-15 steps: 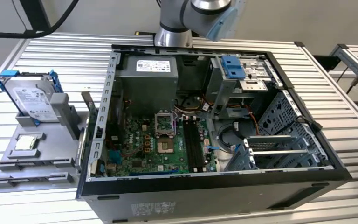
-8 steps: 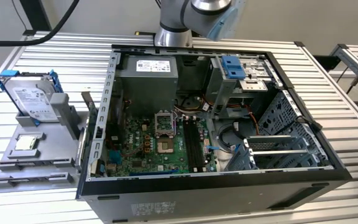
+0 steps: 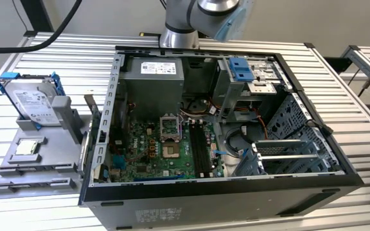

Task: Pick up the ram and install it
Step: 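Pick up the ram and move it above insertion slot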

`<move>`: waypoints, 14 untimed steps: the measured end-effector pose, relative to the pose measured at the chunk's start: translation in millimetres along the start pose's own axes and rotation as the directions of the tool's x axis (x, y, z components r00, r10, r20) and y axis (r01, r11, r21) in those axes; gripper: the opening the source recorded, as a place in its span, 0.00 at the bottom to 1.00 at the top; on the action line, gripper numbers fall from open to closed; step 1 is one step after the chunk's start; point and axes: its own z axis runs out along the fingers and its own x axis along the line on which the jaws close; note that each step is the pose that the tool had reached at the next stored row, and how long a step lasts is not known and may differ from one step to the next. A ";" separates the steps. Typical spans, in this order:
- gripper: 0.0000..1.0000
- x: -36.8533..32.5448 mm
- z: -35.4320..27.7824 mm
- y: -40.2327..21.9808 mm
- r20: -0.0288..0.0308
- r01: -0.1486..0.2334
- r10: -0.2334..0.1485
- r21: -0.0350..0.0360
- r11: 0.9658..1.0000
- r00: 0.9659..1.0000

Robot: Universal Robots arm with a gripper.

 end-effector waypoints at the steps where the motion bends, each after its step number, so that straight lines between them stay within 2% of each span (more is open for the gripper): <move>1: 0.00 0.0 0.0 0.0 0.000 0.000 0.000 0.000 1.000 1.000; 14: 0.00 0.1 0.0 -0.1 0.002 0.000 0.000 -0.001 1.000 1.000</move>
